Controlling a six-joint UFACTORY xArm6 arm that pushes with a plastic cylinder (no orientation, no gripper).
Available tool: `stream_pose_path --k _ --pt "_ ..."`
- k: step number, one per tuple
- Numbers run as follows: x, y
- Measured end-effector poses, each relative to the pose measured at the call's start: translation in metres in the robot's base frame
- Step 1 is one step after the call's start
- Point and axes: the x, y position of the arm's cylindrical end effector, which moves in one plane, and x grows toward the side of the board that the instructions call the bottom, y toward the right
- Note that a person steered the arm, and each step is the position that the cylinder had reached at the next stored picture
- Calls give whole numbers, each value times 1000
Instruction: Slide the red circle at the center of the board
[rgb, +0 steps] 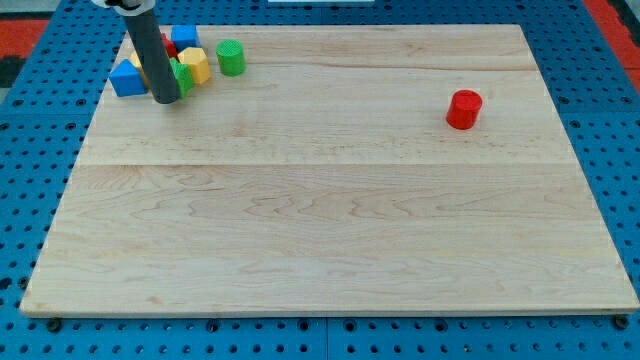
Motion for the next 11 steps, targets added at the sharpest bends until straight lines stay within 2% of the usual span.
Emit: stream_pose_path --k 1,2,3,4,5,6,7,8,9,10,11 --pt "5 8" --pt "53 26" --pt "79 -34" --pt "70 -107" --pt "61 -108" --pt "81 -37" --pt "100 113" --pt "101 262" --pt "66 374" --pt "31 453" --pt "3 434"
